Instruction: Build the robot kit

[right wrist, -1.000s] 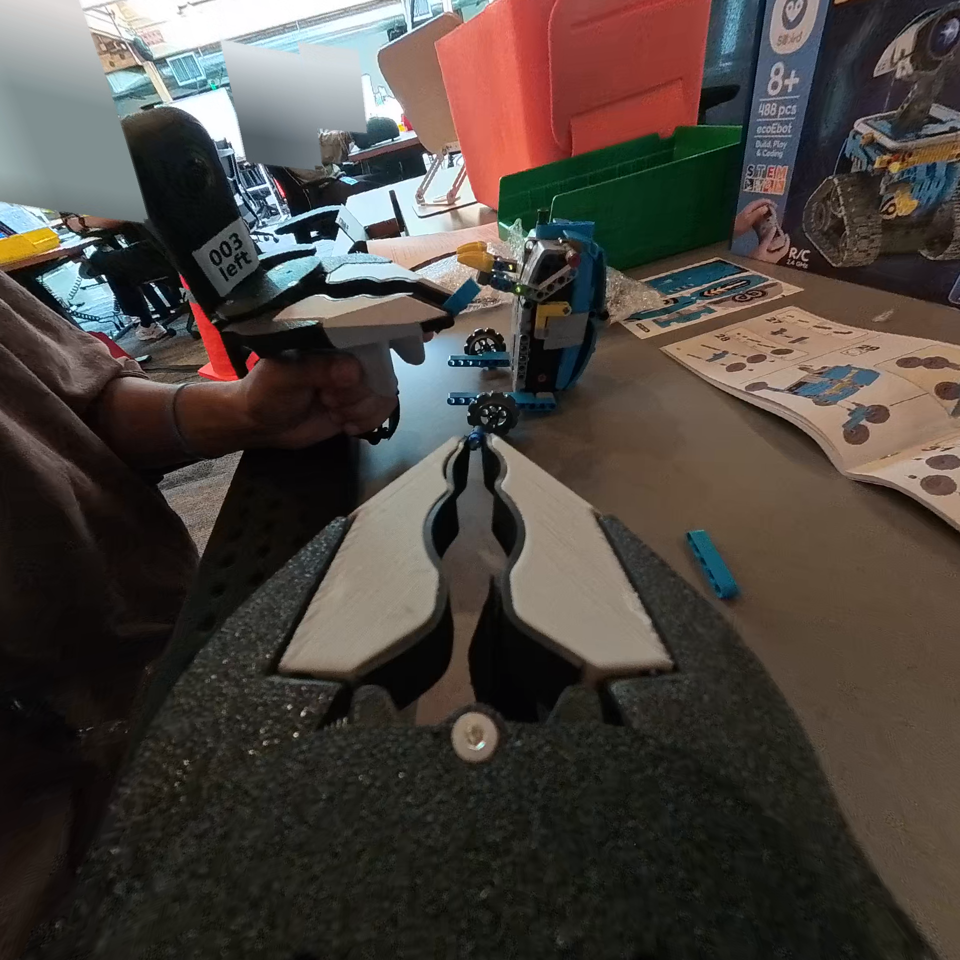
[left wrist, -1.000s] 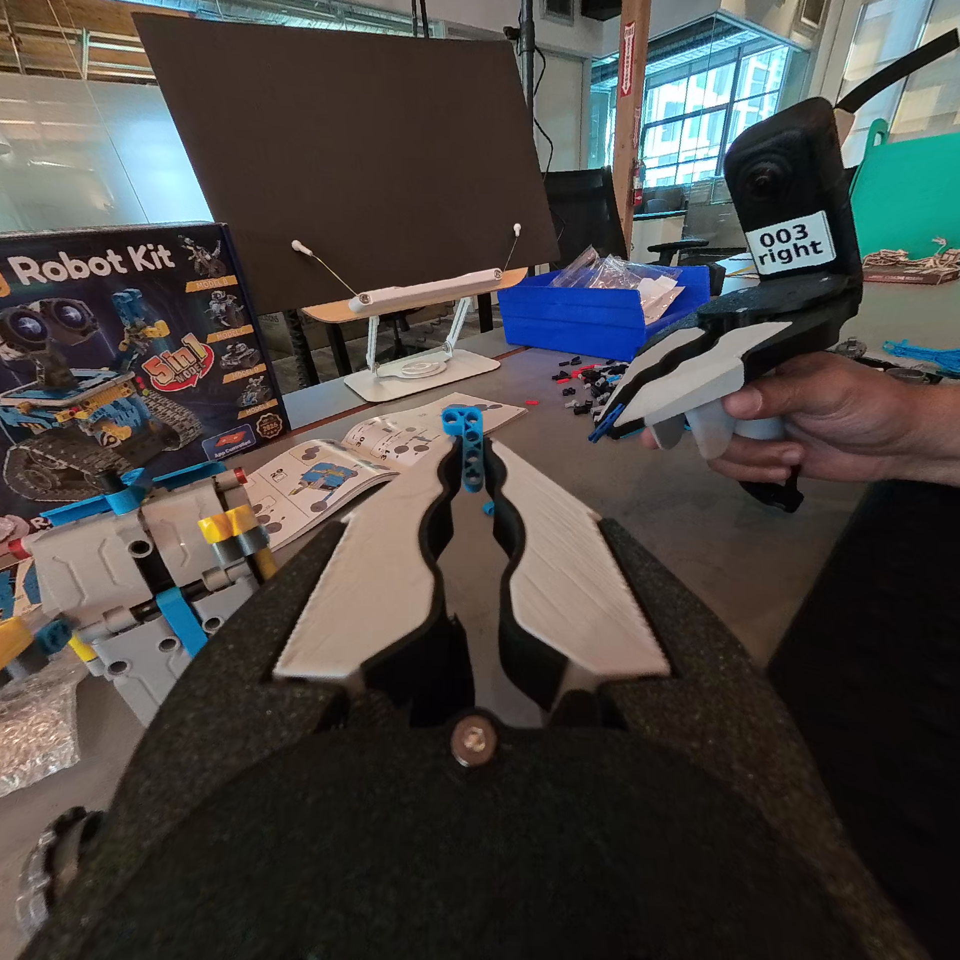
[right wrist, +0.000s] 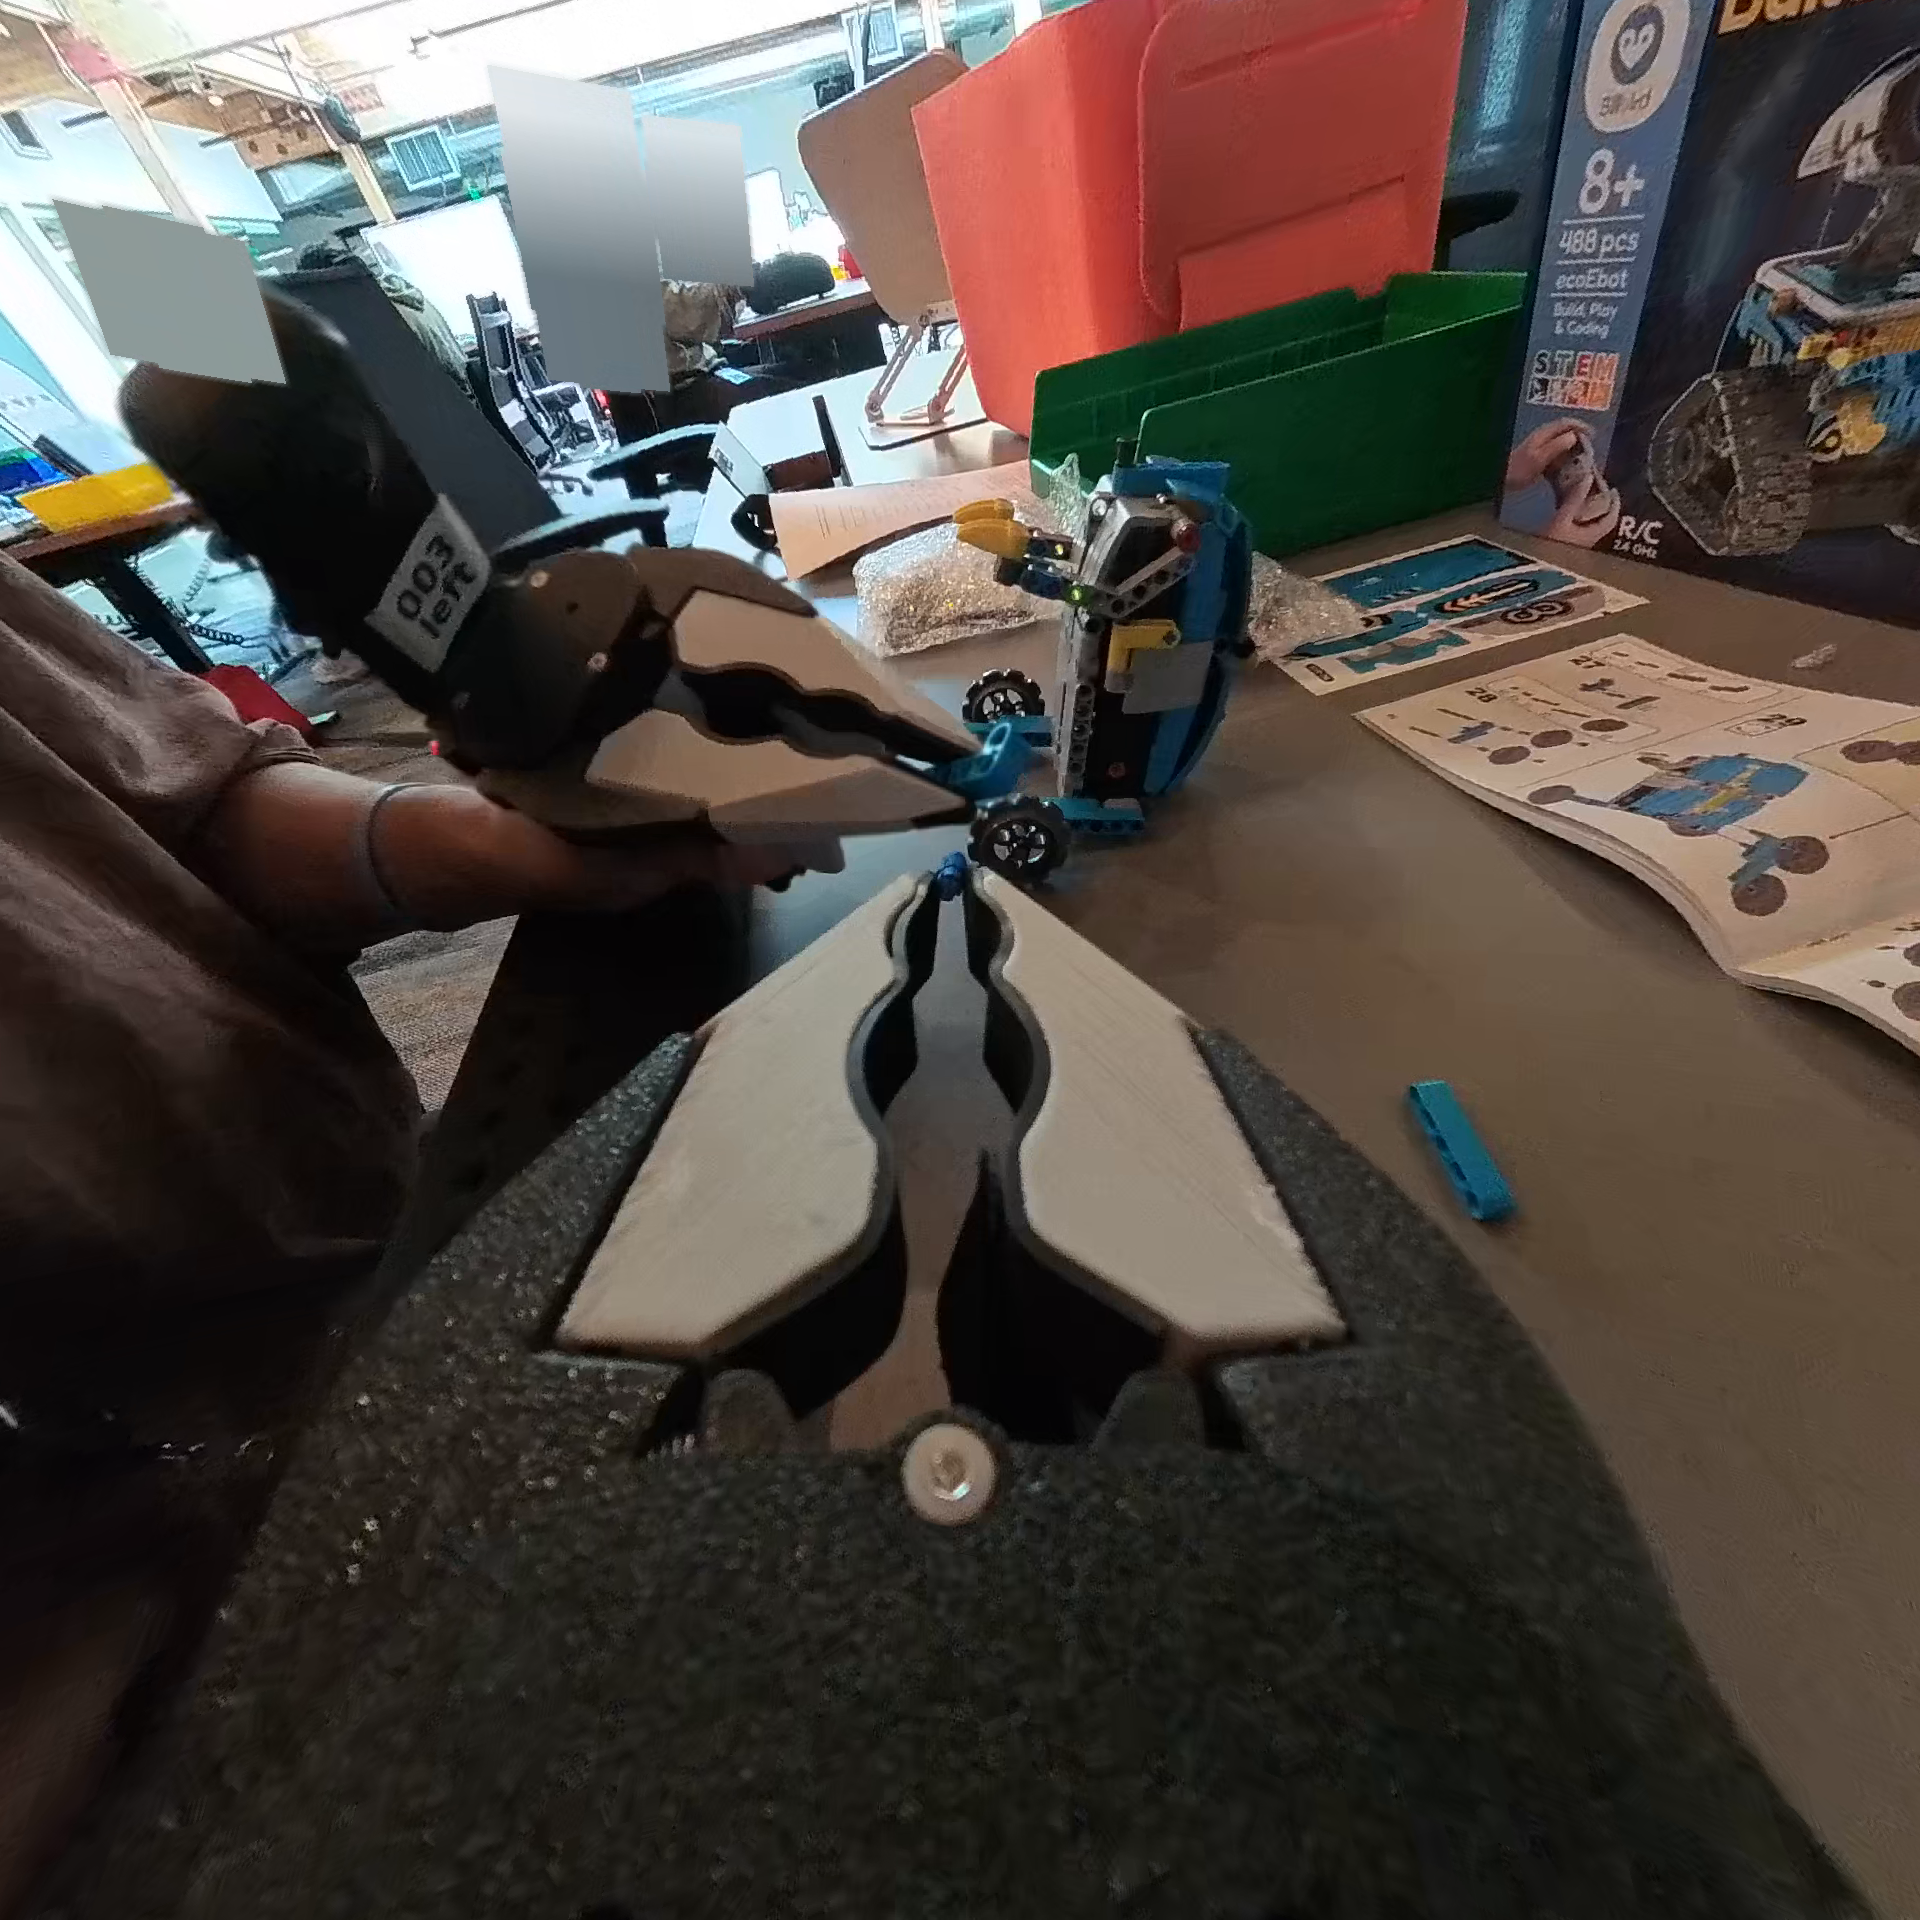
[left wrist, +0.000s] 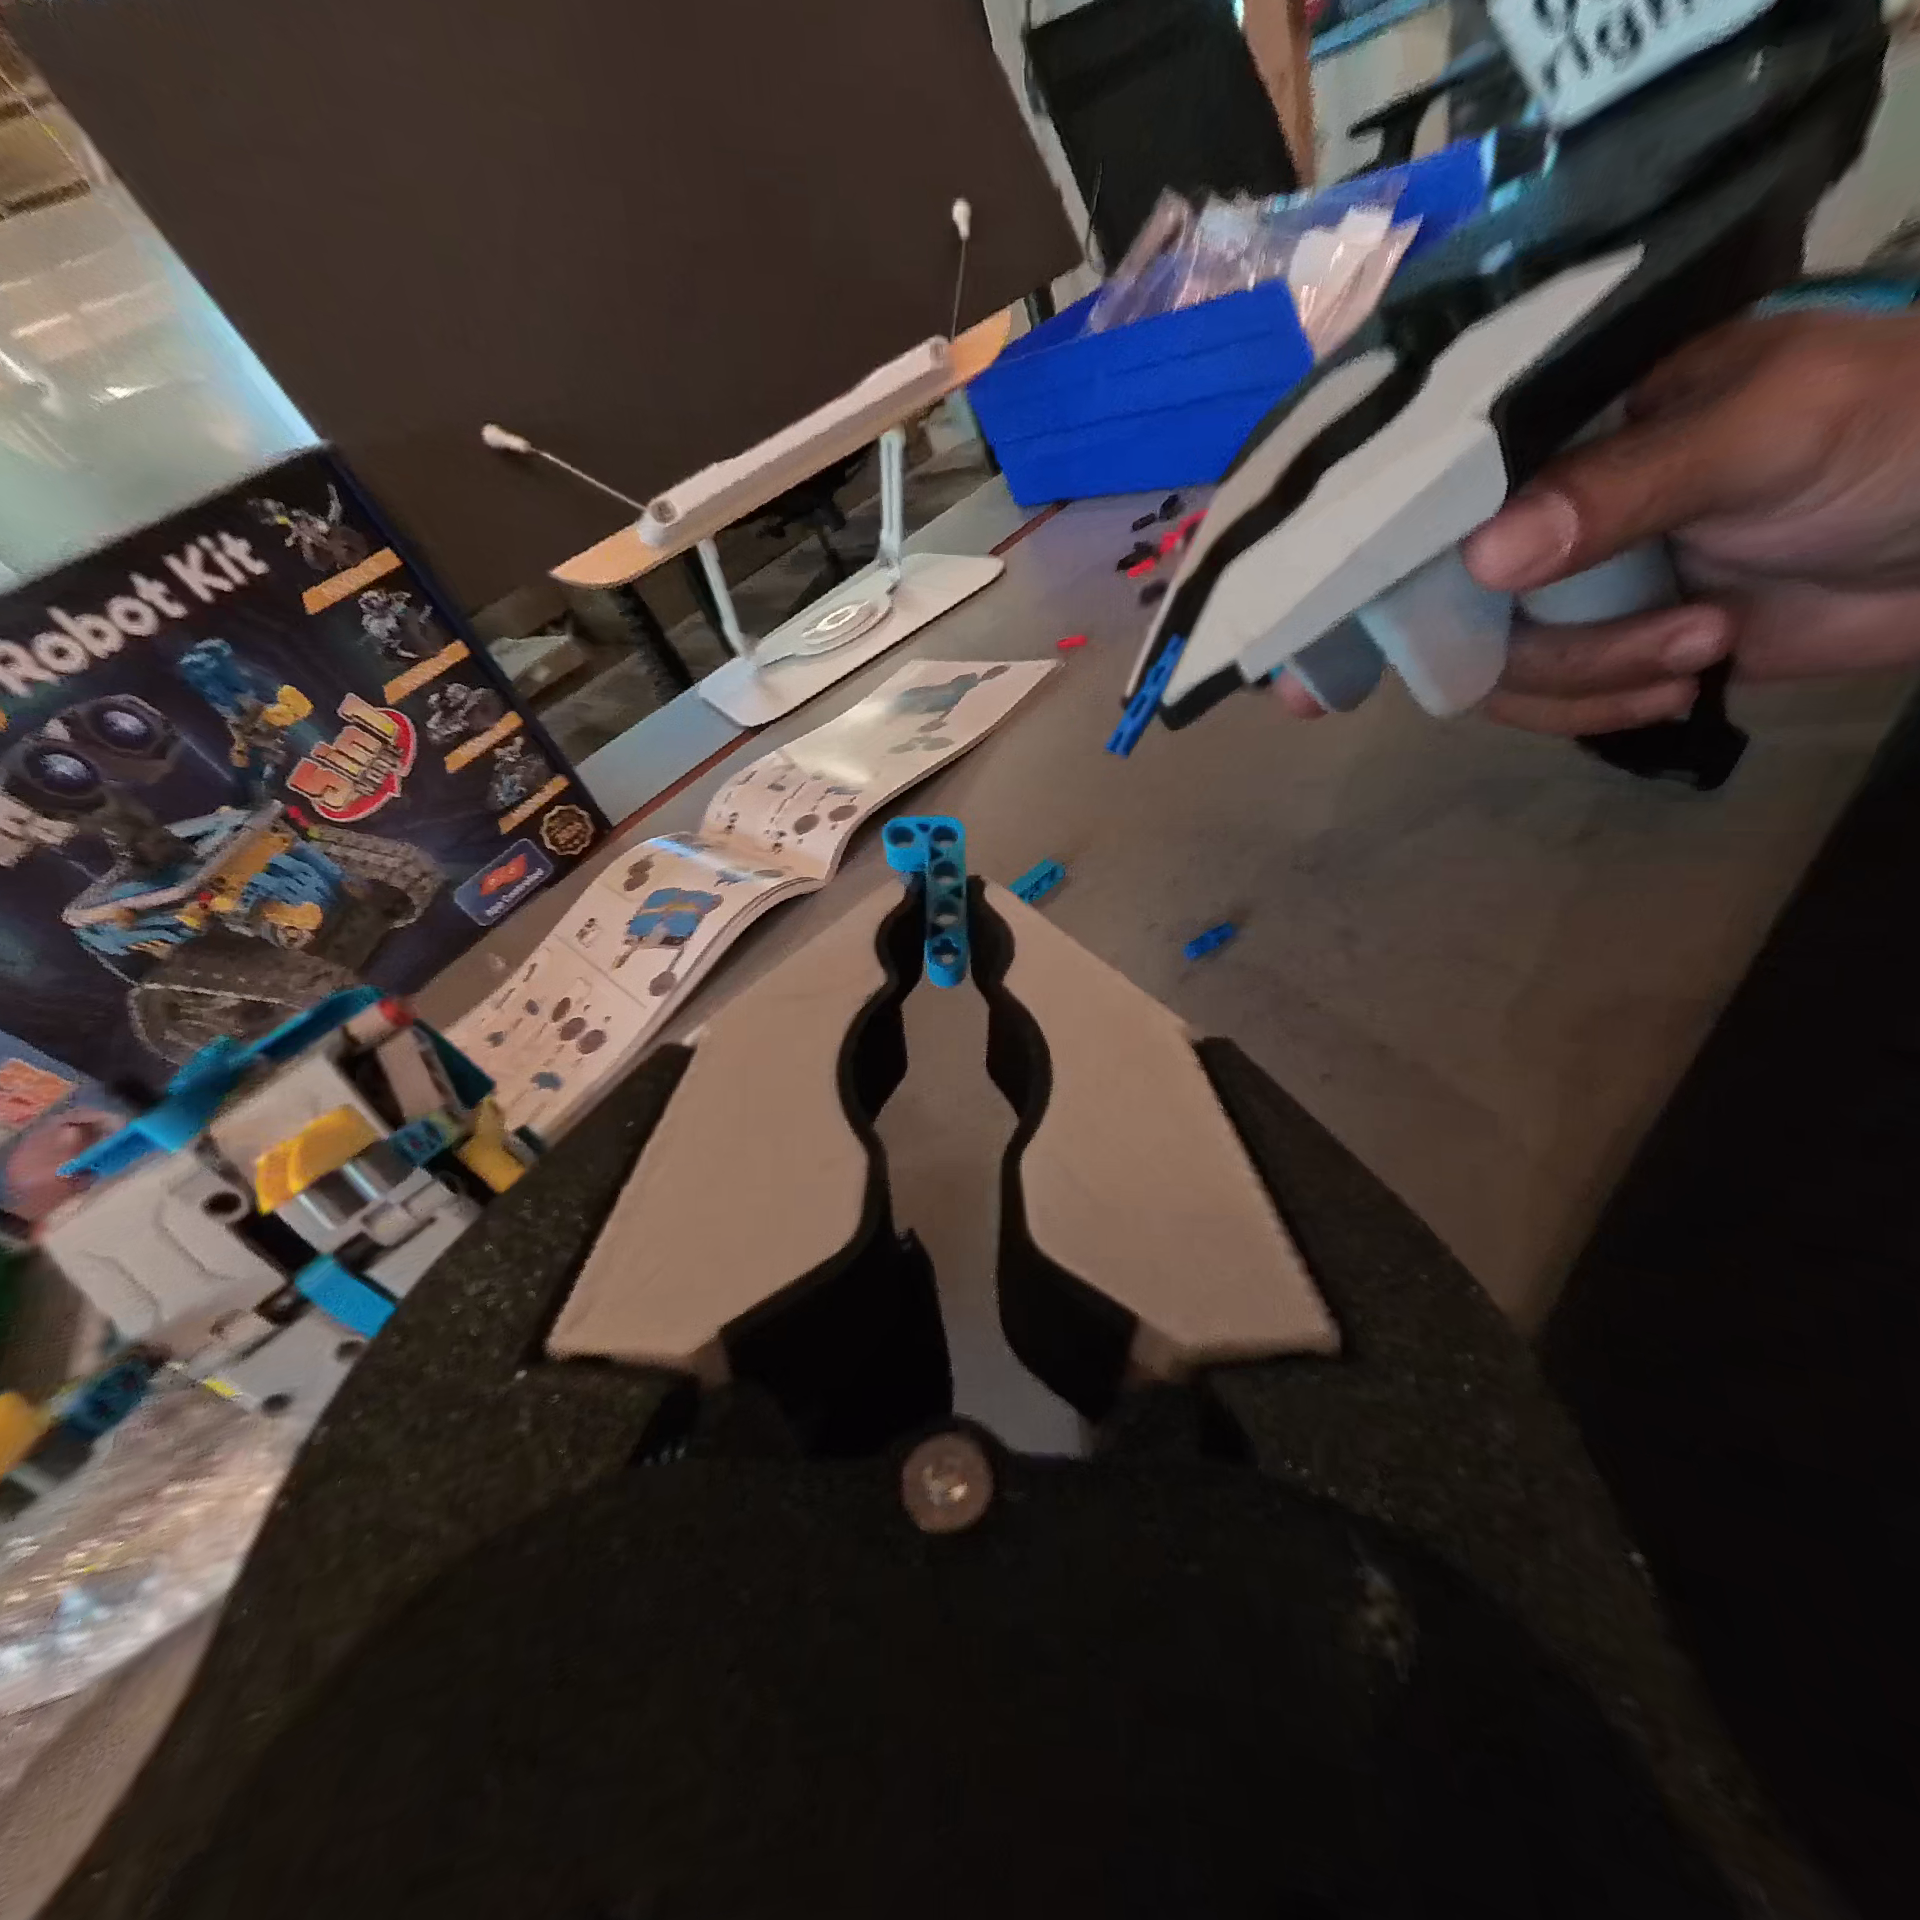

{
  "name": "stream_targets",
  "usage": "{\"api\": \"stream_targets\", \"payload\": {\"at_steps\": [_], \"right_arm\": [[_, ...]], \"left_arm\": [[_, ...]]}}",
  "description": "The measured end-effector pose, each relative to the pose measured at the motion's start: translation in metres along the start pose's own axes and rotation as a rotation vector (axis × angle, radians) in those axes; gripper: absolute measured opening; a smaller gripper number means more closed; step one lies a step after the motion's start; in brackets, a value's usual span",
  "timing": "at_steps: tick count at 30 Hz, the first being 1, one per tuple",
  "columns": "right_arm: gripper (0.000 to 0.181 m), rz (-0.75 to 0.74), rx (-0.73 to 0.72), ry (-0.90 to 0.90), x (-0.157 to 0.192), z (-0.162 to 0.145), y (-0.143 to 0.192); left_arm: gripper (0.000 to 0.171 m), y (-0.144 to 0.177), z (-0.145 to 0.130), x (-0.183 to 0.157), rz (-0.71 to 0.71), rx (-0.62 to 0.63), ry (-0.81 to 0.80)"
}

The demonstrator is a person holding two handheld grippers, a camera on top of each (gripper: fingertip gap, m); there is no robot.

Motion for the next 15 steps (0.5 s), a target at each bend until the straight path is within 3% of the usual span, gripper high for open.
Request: {"api": "stream_targets", "payload": {"at_steps": [4, 8, 11, 15], "right_arm": [[0.005, 0.002, -0.02, 0.037, 0.003, 0.003, 0.0], [0.004, 0.029, -0.163, 0.165, 0.018, 0.021, 0.01], [0.004, 0.009, -0.28, 0.274, 0.03, 0.035, 0.02], [0.004, 0.057, -0.342, 0.238, 0.036, 0.041, 0.024]], "left_arm": [[0.007, 0.007, 0.006, 0.013, -0.089, -0.123, 0.253], [0.007, 0.021, 0.029, 0.017, -0.251, -0.378, 0.575], [0.007, 0.018, 0.04, 0.008, -0.376, -0.453, 0.792], [0.006, 0.014, 0.053, 0.003, -0.513, -0.556, 1.013]]}}
Point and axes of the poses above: each gripper's, where its closed fingertips meet, y back along the fingers, z out of its top, x = y × z across the jaws, the point moved 6 cm from there along y, back along the fingers
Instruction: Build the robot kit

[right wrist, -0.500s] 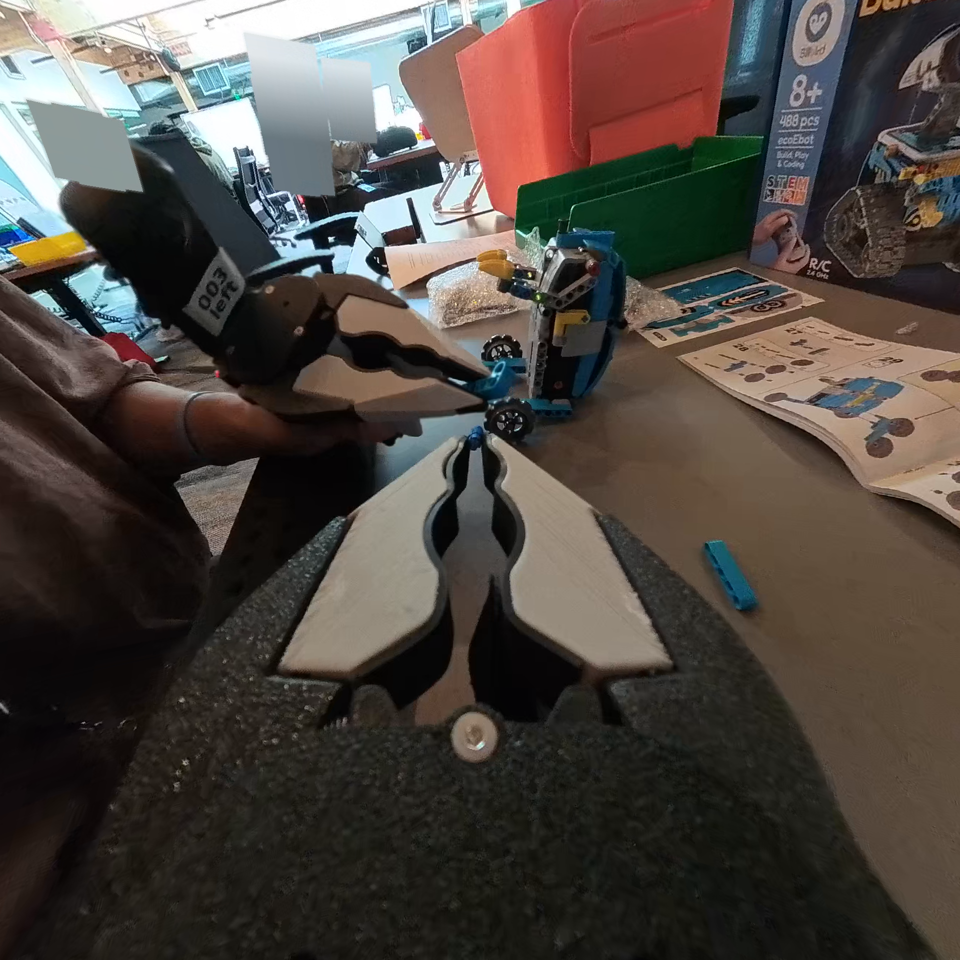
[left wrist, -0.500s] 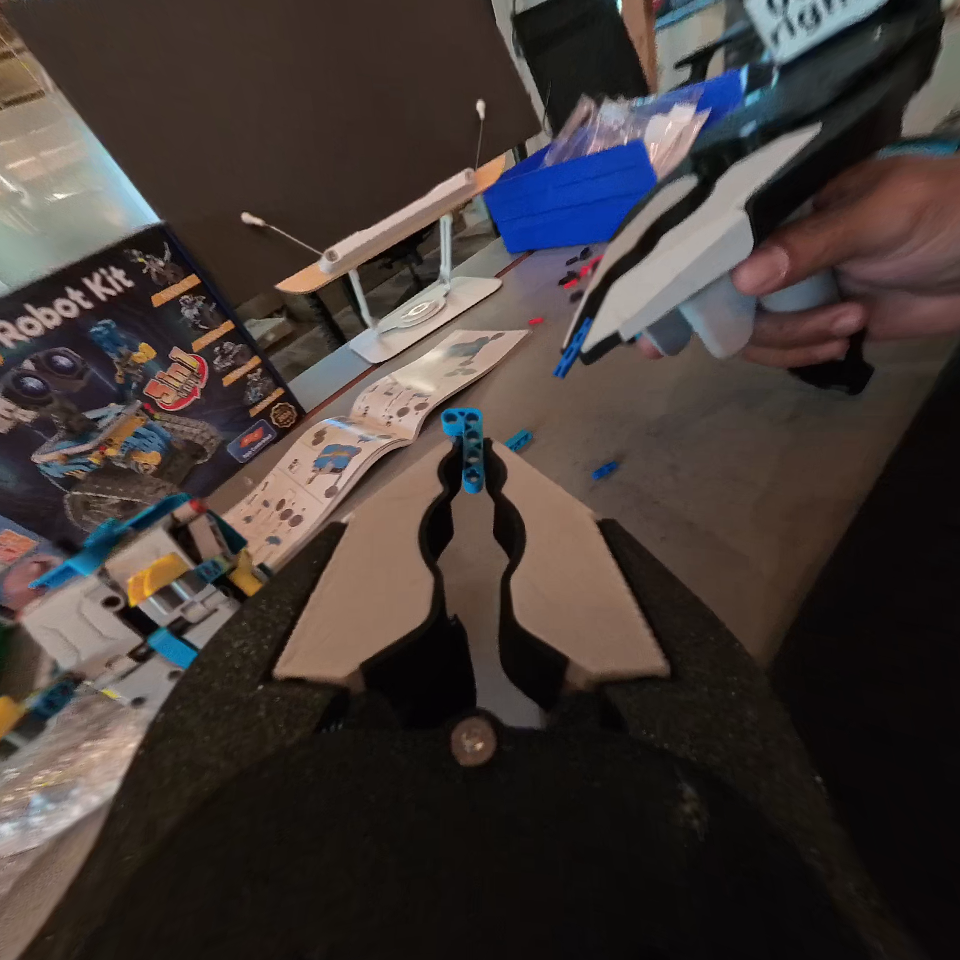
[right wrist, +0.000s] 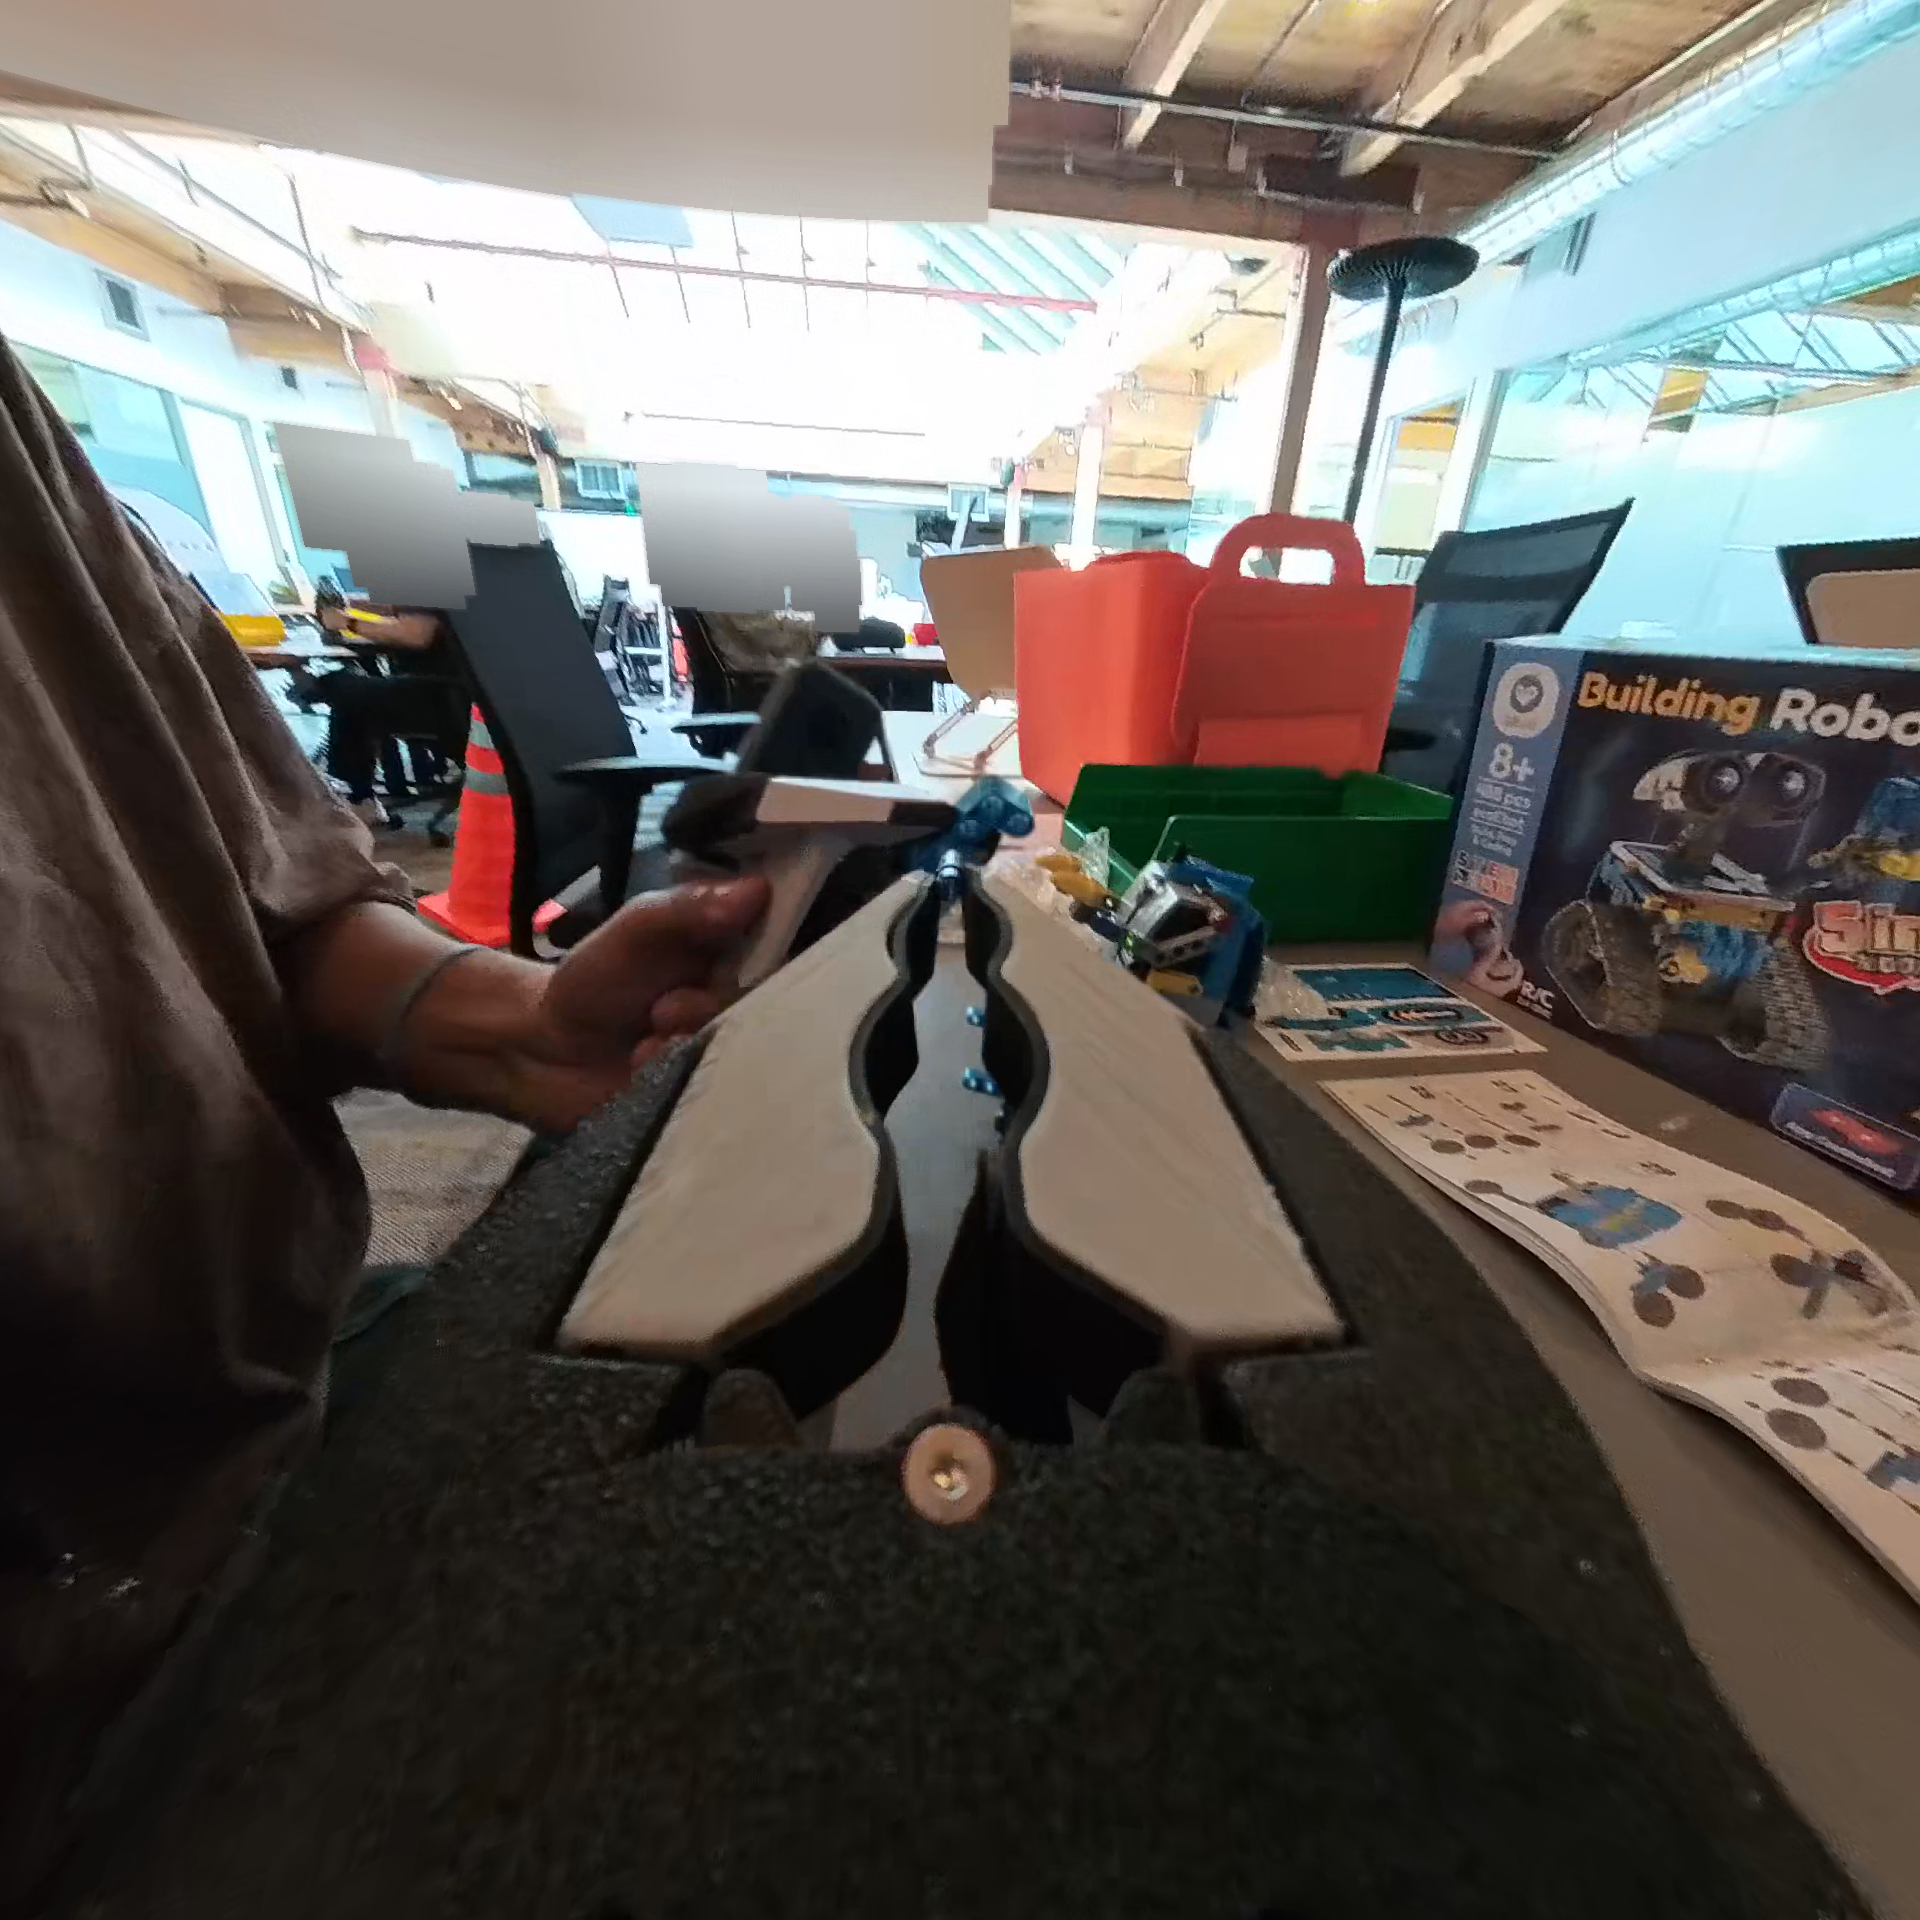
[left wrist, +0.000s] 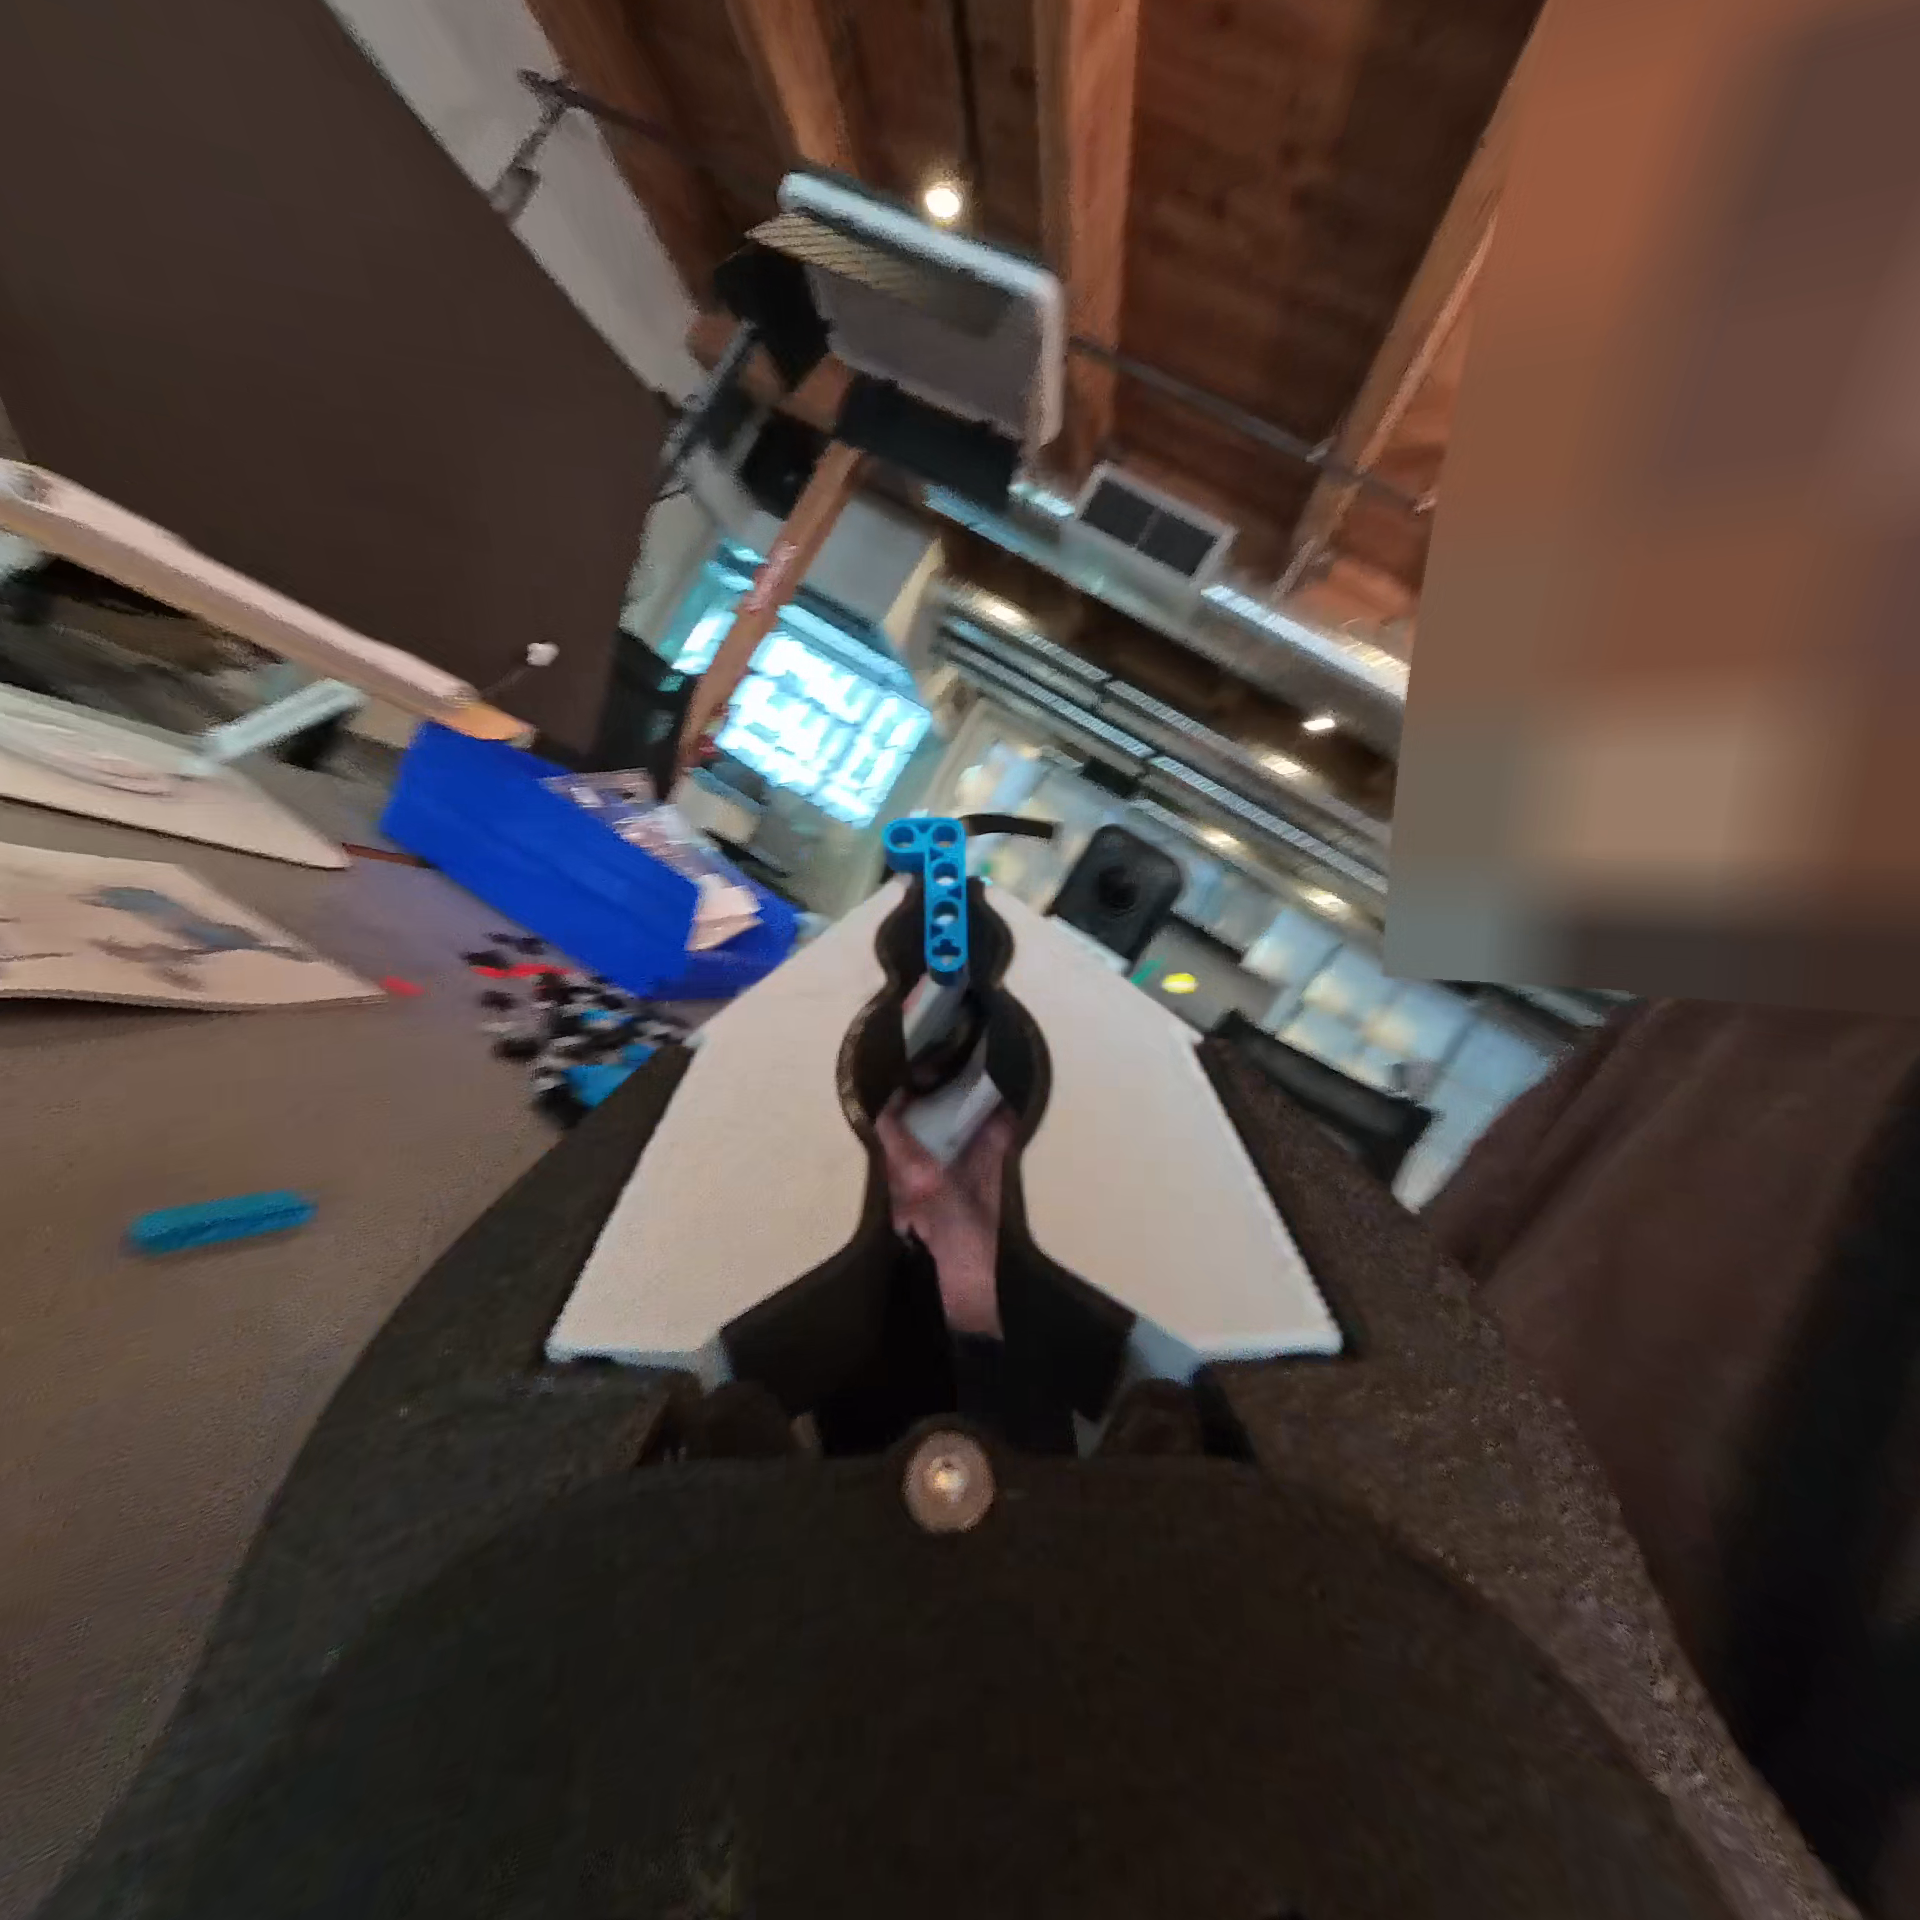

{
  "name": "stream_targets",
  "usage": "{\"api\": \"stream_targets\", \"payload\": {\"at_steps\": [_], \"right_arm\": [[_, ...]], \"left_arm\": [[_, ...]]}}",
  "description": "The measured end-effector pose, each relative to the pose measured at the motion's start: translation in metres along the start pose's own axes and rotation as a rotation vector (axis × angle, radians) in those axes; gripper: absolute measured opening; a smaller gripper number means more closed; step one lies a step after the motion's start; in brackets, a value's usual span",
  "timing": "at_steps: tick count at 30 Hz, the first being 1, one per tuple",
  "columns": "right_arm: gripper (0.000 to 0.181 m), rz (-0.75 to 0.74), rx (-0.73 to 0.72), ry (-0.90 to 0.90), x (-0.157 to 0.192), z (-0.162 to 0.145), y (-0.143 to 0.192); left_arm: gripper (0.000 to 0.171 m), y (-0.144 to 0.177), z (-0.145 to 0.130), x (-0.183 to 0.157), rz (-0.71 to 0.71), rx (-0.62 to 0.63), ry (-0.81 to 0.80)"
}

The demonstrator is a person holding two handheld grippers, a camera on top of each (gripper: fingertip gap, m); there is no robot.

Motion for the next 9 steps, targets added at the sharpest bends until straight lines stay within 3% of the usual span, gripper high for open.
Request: {"api": "stream_targets", "payload": {"at_steps": [4, 9], "right_arm": [[0.004, 0.021, -0.058, -0.013, 0.005, 0.006, -0.001], [0.003, 0.057, -0.062, -0.019, 0.012, 0.014, -0.004]], "left_arm": [[0.007, -0.008, 0.006, 0.0, -0.119, -0.089, 0.147], [0.006, -0.018, 0.002, 0.0, -0.128, -0.249, 0.325]]}}
Point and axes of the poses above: each gripper's, where its closed fingertips meet, y back along the fingers, z out of its top, x = y × z across the jaws, the point moved 6 cm from there along y, back along the fingers
